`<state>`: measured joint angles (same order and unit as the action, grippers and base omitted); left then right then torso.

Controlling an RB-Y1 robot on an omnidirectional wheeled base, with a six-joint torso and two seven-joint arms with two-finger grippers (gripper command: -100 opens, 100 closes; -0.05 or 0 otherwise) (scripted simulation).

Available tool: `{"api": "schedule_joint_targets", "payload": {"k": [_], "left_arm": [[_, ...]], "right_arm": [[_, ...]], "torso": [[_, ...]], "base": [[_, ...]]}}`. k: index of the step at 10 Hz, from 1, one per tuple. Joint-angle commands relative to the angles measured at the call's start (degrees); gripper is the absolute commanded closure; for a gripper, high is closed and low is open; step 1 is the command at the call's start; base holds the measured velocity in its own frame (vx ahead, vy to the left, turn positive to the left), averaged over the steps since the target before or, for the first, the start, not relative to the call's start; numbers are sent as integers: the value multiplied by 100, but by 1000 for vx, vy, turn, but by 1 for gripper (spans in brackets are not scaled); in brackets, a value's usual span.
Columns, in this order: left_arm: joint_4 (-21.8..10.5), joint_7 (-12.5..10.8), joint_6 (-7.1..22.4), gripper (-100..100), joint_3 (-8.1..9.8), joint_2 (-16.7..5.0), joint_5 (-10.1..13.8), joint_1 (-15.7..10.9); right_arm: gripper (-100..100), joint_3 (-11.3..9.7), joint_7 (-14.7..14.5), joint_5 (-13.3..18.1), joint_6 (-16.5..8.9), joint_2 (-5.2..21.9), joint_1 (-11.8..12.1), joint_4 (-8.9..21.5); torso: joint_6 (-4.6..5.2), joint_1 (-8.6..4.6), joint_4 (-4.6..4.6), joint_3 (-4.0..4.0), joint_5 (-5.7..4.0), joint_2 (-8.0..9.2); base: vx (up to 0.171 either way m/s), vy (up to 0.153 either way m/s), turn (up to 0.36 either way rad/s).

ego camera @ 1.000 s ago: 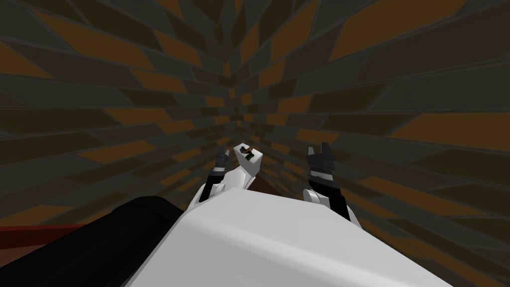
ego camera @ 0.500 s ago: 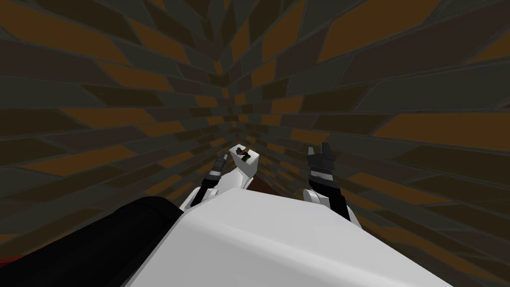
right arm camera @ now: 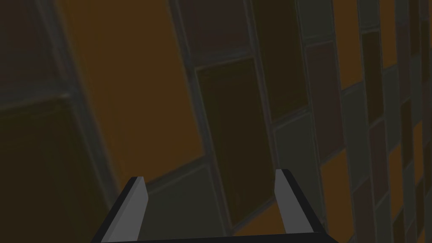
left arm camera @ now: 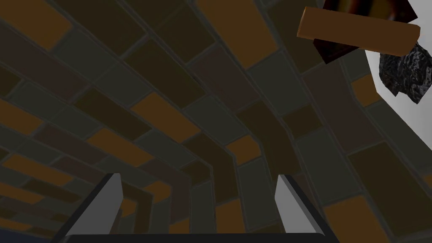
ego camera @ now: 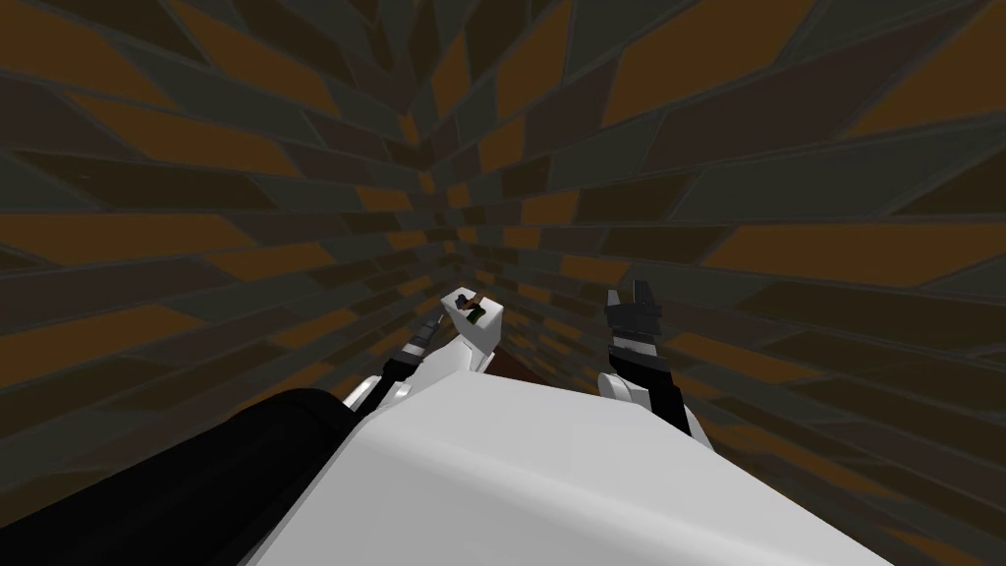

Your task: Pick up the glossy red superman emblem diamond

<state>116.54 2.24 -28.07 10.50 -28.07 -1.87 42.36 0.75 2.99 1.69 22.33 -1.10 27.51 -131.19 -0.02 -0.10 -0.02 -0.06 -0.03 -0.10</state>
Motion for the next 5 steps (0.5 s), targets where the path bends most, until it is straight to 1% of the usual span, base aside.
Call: {"api": "schedule_joint_targets", "payload": {"k": [1, 2, 3, 4, 5], "left_arm": [[-224, -20, -141, -100, 109, -286, -126, 246], [-224, -20, -141, -100, 109, -393, -126, 246], [-421, -40, -219, -100, 204, -623, -239, 428], [-421, -40, -219, -100, 204, -720, -239, 428], [-622, -60, -299, -100, 300, -935, -356, 611]], "right_arm": [[0, 0, 0, 0, 0, 0, 0, 0], [0, 0, 0, 0, 0, 0, -1, 0], [0, 0, 0, 0, 0, 0, 0, 0], [0, -1, 0, 0, 0, 0, -1, 0], [0, 0, 0, 0, 0, 0, 0, 0]], "torso": [[0, 0, 0, 0, 0, 0], [3, -2, 1, 1, 0, 2], [0, 0, 1, 2, 0, 4], [4, 1, 0, 1, 1, 1], [-1, 3, 1, 1, 1, 2]], "base": [[23, -35, -129], [22, -25, -85], [32, -28, -221], [30, -15, -70], [37, -26, -147]]}}
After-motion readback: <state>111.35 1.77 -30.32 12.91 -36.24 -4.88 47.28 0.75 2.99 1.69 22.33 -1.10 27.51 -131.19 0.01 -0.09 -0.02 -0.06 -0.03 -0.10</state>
